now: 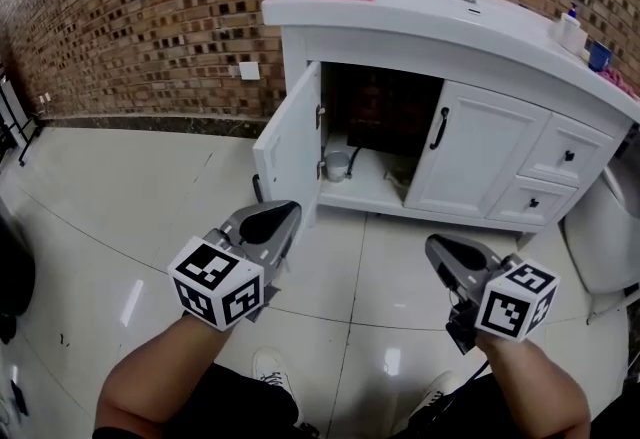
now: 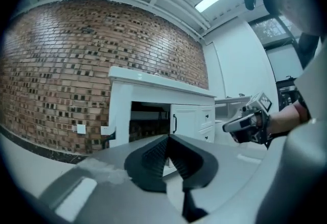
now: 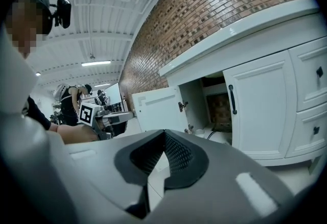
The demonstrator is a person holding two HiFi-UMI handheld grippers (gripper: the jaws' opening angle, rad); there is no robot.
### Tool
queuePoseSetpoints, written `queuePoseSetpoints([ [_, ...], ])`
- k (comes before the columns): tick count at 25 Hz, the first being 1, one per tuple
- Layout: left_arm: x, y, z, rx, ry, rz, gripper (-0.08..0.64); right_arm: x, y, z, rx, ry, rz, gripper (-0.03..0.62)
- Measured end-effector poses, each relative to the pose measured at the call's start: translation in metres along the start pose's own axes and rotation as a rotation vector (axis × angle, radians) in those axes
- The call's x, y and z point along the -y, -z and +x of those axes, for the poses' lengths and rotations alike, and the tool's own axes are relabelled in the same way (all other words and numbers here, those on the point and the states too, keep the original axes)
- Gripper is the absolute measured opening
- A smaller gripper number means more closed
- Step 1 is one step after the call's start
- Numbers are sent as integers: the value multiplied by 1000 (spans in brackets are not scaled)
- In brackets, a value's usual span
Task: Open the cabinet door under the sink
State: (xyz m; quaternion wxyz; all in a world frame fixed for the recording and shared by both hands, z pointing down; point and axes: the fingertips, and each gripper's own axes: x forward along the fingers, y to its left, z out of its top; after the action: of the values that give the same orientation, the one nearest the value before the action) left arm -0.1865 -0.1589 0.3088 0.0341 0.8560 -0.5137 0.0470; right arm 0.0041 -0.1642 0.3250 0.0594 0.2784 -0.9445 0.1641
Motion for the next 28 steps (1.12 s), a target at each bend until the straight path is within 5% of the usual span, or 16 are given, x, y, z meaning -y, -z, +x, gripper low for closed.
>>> queuePoseSetpoints([
  [10, 82, 9, 37, -47, 227, 13, 7, 10, 6, -25, -8, 64, -35, 5],
  [28, 143, 8, 86, -53, 372, 9, 6, 34, 18, -72, -16, 155, -22, 5],
])
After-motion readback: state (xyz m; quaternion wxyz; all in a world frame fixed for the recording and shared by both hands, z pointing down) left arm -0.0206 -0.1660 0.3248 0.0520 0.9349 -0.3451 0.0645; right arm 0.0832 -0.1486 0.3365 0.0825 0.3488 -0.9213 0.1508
